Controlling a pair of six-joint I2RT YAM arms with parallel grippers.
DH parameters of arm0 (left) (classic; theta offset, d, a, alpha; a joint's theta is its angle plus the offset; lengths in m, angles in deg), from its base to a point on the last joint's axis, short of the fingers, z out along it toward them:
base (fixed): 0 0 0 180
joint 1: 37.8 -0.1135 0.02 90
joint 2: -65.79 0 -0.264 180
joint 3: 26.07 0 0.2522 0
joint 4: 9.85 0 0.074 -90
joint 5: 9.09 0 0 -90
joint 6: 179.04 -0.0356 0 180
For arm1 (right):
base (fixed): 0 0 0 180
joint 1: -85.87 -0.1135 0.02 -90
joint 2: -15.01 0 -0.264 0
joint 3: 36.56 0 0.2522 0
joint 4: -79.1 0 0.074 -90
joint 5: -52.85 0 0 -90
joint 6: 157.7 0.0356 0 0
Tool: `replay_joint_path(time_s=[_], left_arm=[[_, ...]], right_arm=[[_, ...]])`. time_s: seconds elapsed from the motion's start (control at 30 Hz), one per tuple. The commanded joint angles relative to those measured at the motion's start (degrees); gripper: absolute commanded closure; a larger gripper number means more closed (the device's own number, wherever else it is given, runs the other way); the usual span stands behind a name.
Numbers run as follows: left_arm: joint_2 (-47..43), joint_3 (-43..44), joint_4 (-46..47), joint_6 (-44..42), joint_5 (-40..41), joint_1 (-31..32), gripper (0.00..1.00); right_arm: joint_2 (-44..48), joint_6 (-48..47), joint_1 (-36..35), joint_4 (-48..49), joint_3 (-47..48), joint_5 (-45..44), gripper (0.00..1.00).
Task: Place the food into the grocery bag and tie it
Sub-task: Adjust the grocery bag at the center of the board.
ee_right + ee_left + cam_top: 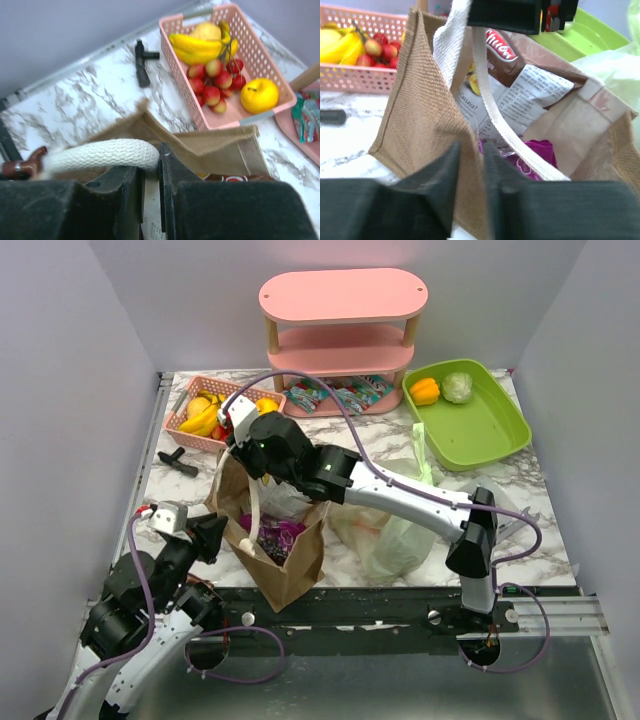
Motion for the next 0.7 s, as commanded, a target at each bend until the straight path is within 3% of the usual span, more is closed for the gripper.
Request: replay_joint_path(time_s=[0.0, 0.13, 0.3, 0.47, 0.67], left_arm=[[2.8, 7.5, 4.4, 0.4, -5.4, 0.0, 0.64], [9.1, 15.3, 4.3, -0.3, -10.9, 0.0, 0.48], [16.6, 21.3, 4.5, 0.4, -19.3, 0.0, 0.45], [18.3, 17.8, 13.2, 3.6, -23.3, 0.1, 0.44], [22.2, 13.3, 20.4, 5.5, -22.1, 0.0, 0.41]], right_arm=[[1.6, 0.0, 0.0, -8.7, 9.9, 4.7, 0.83], [0.1, 2.4, 0.0, -13.4, 15.5, 8.9, 0.82], [-4.9, 4.0, 0.0, -22.8, 27.0, 10.6, 0.80], [-7.2, 5.7, 0.0, -29.5, 35.2, 7.6, 0.79], [-3.5, 7.3, -0.1, -30.0, 29.5, 5.2, 0.77]])
